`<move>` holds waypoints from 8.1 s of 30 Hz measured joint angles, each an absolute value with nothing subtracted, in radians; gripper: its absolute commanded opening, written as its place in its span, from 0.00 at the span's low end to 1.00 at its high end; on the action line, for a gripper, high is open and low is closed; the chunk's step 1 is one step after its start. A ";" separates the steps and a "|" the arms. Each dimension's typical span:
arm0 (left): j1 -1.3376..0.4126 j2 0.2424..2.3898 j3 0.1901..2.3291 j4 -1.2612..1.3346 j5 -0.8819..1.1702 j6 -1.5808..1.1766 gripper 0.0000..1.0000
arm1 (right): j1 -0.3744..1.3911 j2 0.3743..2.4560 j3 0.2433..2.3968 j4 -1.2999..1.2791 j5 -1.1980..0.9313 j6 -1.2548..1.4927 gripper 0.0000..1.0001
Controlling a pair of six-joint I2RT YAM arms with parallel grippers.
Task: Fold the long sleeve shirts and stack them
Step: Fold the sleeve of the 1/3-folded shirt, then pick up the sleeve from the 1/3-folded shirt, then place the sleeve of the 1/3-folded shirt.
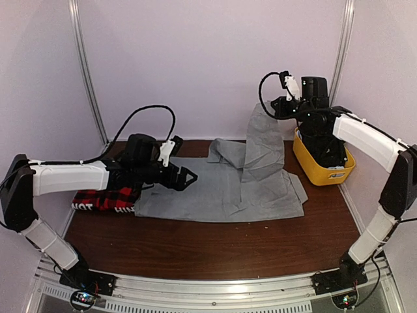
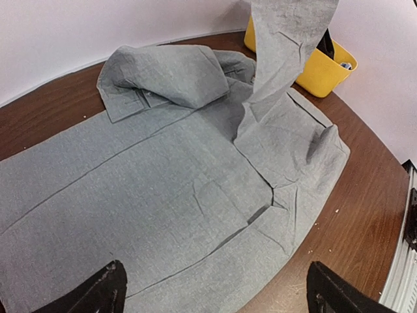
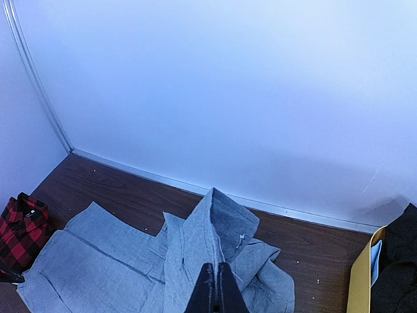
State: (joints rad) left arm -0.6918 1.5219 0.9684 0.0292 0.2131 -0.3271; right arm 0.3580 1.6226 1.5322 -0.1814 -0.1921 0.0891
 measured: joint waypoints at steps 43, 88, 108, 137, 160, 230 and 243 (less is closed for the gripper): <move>-0.692 1.556 0.979 0.030 0.235 -0.350 0.98 | 0.474 1.474 1.174 -0.068 -0.369 0.216 0.00; -0.691 1.221 0.779 -0.026 0.062 -0.712 0.98 | 1.101 1.969 1.170 0.322 0.168 0.638 0.47; -0.688 1.388 0.640 0.137 0.248 -0.830 0.86 | 1.028 1.580 0.857 0.337 0.083 0.656 0.67; -0.834 1.623 0.591 0.310 0.282 -0.935 0.73 | 0.997 1.814 0.826 0.366 -0.077 0.694 0.56; -0.834 1.765 0.550 0.603 0.242 -1.024 0.16 | 0.997 1.840 0.791 0.439 -0.139 0.754 0.53; -0.371 1.607 0.953 -0.293 0.465 -0.432 0.00 | 0.772 1.423 0.754 -0.088 0.271 0.492 0.62; -0.348 1.648 0.974 -0.277 0.447 -0.436 0.15 | 0.766 1.510 0.754 -0.095 0.289 0.492 0.63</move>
State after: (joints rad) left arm -0.3485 1.6482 0.9745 -0.2768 0.4465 -0.4358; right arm 0.7658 1.5101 0.7544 -0.0948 0.2893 0.4919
